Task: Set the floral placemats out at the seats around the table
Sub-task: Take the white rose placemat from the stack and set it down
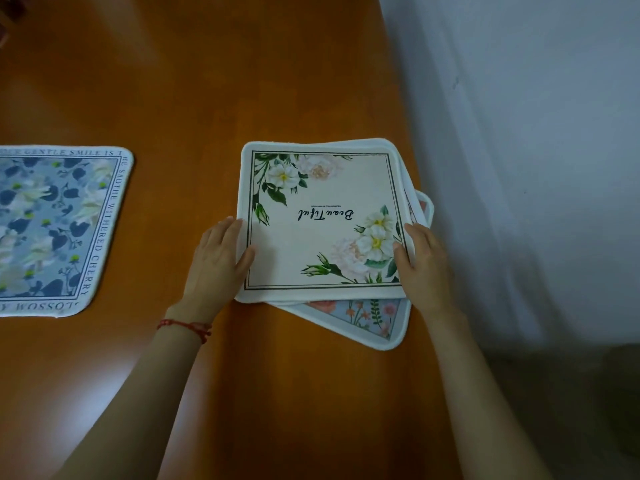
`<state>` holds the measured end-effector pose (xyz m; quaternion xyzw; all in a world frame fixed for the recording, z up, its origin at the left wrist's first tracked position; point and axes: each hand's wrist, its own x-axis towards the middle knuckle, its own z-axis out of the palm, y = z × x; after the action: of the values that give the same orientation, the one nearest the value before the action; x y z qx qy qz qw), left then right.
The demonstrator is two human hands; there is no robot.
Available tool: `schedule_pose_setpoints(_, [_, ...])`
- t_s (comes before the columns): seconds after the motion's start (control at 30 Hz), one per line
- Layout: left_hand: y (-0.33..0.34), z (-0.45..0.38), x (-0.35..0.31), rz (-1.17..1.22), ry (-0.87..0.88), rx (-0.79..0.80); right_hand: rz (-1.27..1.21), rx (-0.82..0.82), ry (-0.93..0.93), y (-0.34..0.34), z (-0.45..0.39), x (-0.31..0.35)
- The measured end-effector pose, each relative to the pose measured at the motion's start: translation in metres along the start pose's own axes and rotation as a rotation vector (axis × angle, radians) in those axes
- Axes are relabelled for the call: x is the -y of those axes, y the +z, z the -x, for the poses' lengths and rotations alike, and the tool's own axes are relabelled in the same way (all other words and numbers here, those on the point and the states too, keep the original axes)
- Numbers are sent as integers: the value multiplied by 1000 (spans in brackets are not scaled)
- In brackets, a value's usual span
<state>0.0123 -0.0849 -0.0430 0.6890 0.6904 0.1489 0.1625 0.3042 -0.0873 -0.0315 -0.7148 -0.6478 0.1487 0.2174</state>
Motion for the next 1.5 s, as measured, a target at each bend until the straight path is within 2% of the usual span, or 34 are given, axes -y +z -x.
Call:
schedule_pose_setpoints(0.27, [10,-29,1,121,-104,21,-183,-6,215,14,-29,-7])
schedule_pose_setpoints(0.4, [11,-36,1,164,-135,-51,-284,-40,277,10,-39,-2])
schedule_pose_setpoints(0.53, [9,-42,-2,387,-219,-172,-336,-76,339,8,-43,1])
schedule_pose_setpoints(0.67, [5,-50,-6,556,-367,-221,-356,-111,404,11,-48,2])
schedule_pose_setpoints(0.93, [5,-61,4,685,-479,-133,-449,-123,507,6,-59,0])
schedule_pose_setpoints(1.5, [1,-72,7,770,-521,-60,-539,-50,497,7,-79,3])
